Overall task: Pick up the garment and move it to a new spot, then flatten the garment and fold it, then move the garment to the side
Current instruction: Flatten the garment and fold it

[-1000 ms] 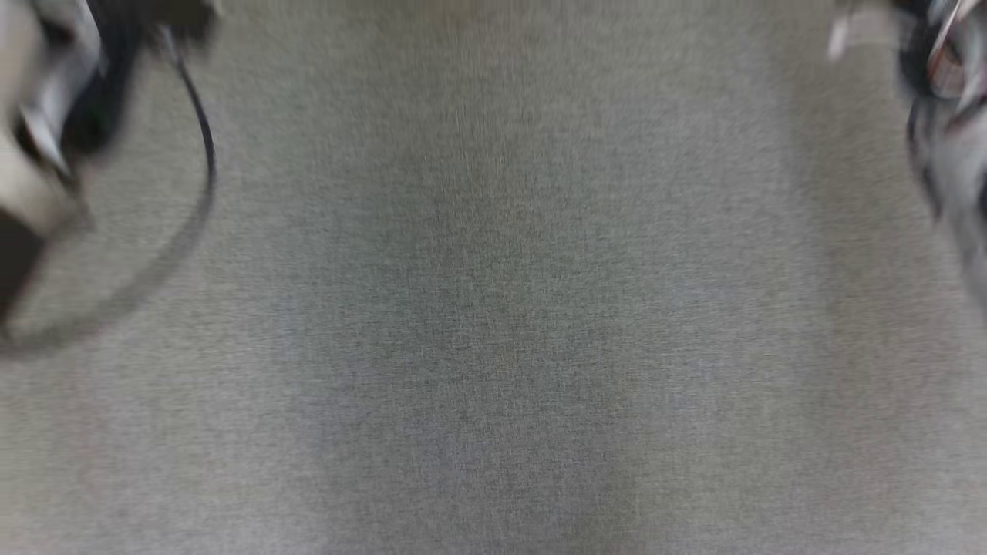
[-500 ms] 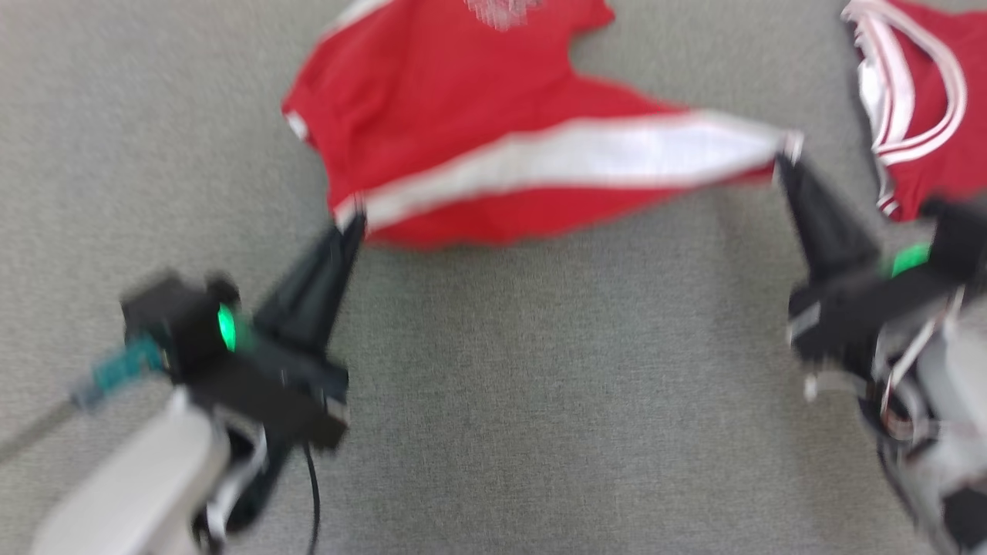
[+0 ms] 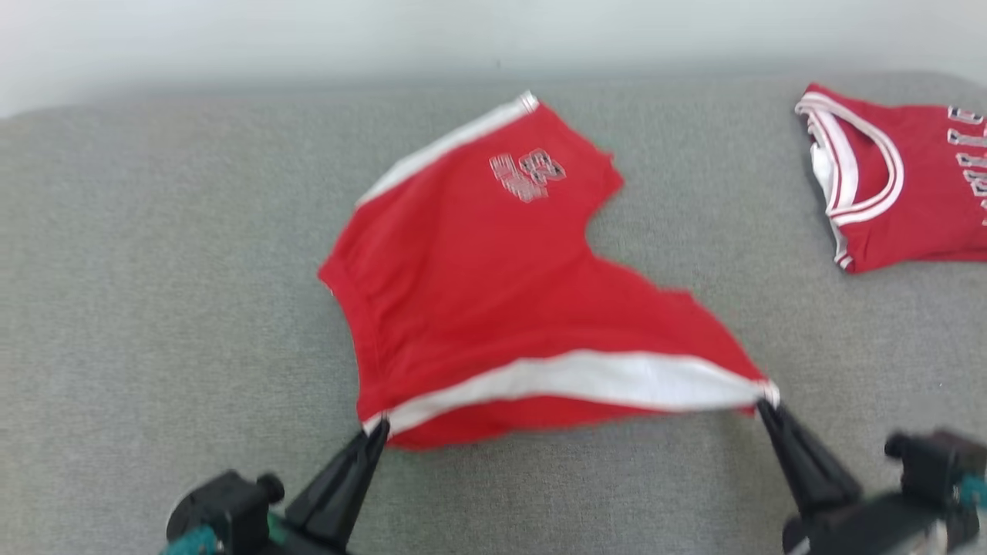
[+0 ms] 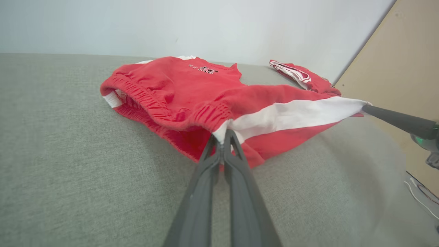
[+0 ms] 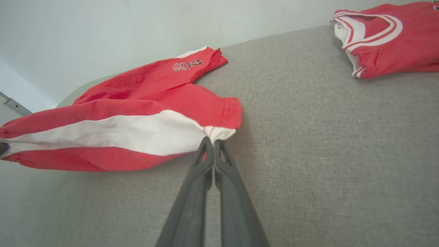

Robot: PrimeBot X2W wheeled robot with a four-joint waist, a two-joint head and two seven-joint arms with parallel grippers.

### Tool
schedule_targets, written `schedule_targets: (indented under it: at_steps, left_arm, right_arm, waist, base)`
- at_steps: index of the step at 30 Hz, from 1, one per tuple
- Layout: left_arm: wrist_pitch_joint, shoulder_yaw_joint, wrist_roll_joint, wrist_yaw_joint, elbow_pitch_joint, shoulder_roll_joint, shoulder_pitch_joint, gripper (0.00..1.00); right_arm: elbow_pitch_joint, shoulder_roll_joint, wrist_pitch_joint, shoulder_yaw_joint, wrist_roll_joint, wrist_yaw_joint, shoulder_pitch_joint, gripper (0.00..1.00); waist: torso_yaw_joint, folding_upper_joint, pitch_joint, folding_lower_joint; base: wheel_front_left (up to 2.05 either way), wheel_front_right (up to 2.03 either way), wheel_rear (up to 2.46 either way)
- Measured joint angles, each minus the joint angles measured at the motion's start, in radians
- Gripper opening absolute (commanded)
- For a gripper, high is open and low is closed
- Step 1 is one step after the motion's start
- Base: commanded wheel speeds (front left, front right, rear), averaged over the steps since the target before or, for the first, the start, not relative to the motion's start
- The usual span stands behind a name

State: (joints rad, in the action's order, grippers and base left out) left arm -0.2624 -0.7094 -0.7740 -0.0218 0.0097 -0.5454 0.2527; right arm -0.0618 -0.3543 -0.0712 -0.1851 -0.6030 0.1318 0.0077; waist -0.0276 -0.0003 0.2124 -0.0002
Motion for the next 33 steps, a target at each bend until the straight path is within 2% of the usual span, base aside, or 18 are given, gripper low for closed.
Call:
schedule_targets:
  at_steps: [10,17,24,33]
  left_arm:
    - [0.000,0.059,0.046,-0.029,0.002,0.014,-0.136,0.00]
    - [0.000,0.068,0.053,-0.030,-0.001,0.026,-0.170,0.00]
    - [0.000,0.082,0.084,-0.050,0.016,0.066,-0.138,0.00]
    - [0.000,0.095,0.094,-0.080,0.071,0.100,0.016,0.00]
  right_arm:
    - [-0.141,0.101,-0.072,0.071,0.038,0.000,0.258,0.00]
    - [-0.182,0.137,-0.092,0.102,0.055,0.000,0.297,0.00]
    - [-0.135,0.091,-0.092,0.102,0.060,0.000,0.172,0.00]
    - [0.001,0.034,-0.100,0.071,0.034,0.000,-0.114,0.00]
  waist:
    - [0.013,0.0001,-0.077,0.0001]
    - [0.027,0.0003,-0.099,0.0002]
    - [0.035,0.0003,-0.087,0.0003]
    - [0.066,0.0003,-0.042,0.0003]
  base:
    - [0.00,0.00,0.00]
    - [0.00,0.00,0.00]
    - [0.00,0.00,0.00]
    - [0.00,0.00,0.00]
